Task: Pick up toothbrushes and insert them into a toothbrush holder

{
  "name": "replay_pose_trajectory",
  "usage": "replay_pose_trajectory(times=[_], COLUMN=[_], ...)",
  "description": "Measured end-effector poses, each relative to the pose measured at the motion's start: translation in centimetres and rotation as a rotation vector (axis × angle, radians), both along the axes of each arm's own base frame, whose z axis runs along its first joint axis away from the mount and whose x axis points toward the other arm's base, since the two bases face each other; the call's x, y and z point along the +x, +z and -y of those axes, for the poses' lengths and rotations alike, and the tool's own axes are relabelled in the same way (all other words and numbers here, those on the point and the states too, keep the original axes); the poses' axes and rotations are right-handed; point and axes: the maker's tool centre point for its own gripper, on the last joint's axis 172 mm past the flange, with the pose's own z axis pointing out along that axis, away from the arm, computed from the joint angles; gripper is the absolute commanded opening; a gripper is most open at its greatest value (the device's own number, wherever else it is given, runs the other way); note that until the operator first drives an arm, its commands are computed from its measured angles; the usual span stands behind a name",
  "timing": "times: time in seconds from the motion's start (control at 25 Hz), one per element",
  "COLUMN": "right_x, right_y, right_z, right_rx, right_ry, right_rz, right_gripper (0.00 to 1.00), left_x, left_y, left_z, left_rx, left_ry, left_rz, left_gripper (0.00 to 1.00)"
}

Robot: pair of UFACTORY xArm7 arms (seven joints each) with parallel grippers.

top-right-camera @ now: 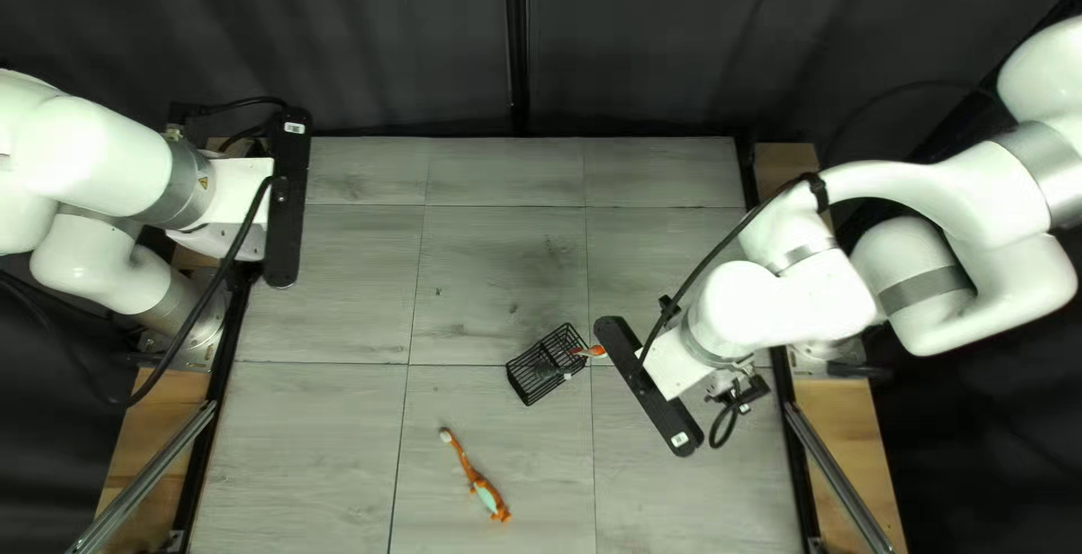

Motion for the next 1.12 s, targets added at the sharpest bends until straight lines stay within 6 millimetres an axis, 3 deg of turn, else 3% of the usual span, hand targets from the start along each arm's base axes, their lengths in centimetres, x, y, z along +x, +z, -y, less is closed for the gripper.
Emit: replay_pose_trajectory(times=[0.08, 0.36, 0.48, 0.56, 0.64, 0.76, 1.0, 1.12], right_x=[0.0, 0.0, 0.0, 0.0, 0.0, 0.0, 0.0, 0.0], right_y=[0.0, 0.0, 0.0, 0.0, 0.0, 0.0, 0.0, 0.0], right_z=[0.0, 0.0, 0.0, 0.0, 0.0, 0.0, 0.0, 0.0], right_rx=[0.000, 0.000, 0.000, 0.000, 0.000, 0.000, 0.000, 0.000], right_ry=[0.000, 0.000, 0.000, 0.000, 0.000, 0.000, 0.000, 0.000], right_rz=[0.000, 0.000, 0.000, 0.000, 0.000, 0.000, 0.000, 0.000], right_gripper=[1.00, 1.00, 1.00, 1.00, 1.00, 1.00, 1.00, 1.00], left_x=[0.6, 1.4, 4.4, 7.0, 9.2, 10.3, 10.6, 12.0], left_y=[-0.2, -0.7, -5.1, -9.4, -12.1, -13.3, -13.8, -18.1], left_z=[1.8, 2.2, 4.3, 6.6, 9.5, 11.6, 11.9, 13.1], left_rx=[-0.017, -0.033, -0.048, -0.060, -0.077, -0.089, -0.093, -0.098], left_ry=[-0.036, -0.042, -0.090, -0.161, -0.249, -0.306, -0.317, -0.369], left_rz=[0.006, 0.005, -0.060, -0.120, -0.139, -0.138, -0.137, -0.155], left_gripper=[1.00, 1.00, 1.00, 1.00, 1.00, 1.00, 1.00, 1.00])
